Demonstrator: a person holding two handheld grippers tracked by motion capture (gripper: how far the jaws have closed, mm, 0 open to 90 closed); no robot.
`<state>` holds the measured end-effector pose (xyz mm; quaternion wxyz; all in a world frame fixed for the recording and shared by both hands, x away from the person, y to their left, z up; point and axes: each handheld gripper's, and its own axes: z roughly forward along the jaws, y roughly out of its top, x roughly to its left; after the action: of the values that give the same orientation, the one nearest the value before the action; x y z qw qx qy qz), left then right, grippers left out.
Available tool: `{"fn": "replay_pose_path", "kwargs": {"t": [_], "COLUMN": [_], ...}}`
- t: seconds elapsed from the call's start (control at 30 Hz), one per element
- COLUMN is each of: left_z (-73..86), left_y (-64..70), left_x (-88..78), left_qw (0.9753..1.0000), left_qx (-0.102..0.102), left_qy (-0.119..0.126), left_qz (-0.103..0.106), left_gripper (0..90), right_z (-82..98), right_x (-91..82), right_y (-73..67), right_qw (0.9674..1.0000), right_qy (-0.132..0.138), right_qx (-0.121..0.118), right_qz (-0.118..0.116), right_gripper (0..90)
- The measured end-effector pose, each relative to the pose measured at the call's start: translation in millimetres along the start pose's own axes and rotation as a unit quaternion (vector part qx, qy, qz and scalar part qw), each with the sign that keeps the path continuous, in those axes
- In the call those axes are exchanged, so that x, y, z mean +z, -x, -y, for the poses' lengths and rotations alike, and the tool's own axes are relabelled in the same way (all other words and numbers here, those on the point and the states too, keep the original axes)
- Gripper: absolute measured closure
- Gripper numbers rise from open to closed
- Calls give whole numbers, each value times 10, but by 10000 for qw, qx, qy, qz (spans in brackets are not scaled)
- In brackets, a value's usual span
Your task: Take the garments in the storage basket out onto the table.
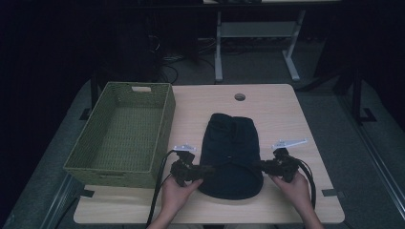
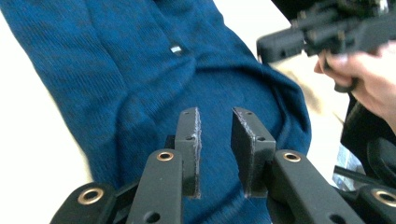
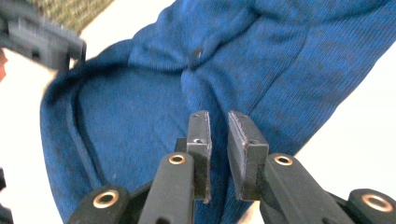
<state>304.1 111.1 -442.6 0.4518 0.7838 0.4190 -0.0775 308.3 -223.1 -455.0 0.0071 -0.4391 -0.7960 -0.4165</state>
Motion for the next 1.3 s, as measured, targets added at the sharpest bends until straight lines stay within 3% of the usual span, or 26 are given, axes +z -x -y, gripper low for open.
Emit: {"fn": "replay_pose_path", "kwargs": {"t": [0.07, 0.13, 0.3, 0.43, 0.53, 0.97, 1.07, 1.17, 1.3], "left_z": [-26, -41, -24, 47, 100, 405, 426, 424, 280], "left_y": [-51, -106, -234, -253, -235, -43, -22, 13, 65], "left_x": [23, 61, 139, 180, 165, 41, 30, 2, -34], "left_qw": [9999, 9999, 9992, 9987, 9987, 9993, 9994, 9995, 9999], "left_qx": [-84, -135, -346, -410, -412, -287, -254, -197, -52], "left_qy": [56, 32, -123, -270, -260, -241, -252, -226, -56], "left_qz": [39, -62, -139, -158, -127, -9, -12, 22, 71], "left_gripper": [718, 711, 708, 710, 710, 723, 721, 699, 694], "right_z": [39, 72, 92, 109, 123, 242, 216, 153, 28], "right_x": [38, 92, 149, 147, 142, 78, 70, 52, 120], "right_y": [-16, -15, -23, -2, -12, -153, -165, -182, -145], "right_qw": [9999, 9997, 9996, 9996, 9995, 9979, 9972, 9974, 9983], "right_qy": [-125, -224, -258, -246, -250, -438, -524, -401, -310], "right_qx": [-21, -47, -91, -92, -62, -346, -358, -397, -343], "right_qz": [-25, -9, -39, -132, -166, -336, -407, -446, -347], "right_gripper": [793, 795, 812, 811, 811, 803, 770, 770, 777]}}
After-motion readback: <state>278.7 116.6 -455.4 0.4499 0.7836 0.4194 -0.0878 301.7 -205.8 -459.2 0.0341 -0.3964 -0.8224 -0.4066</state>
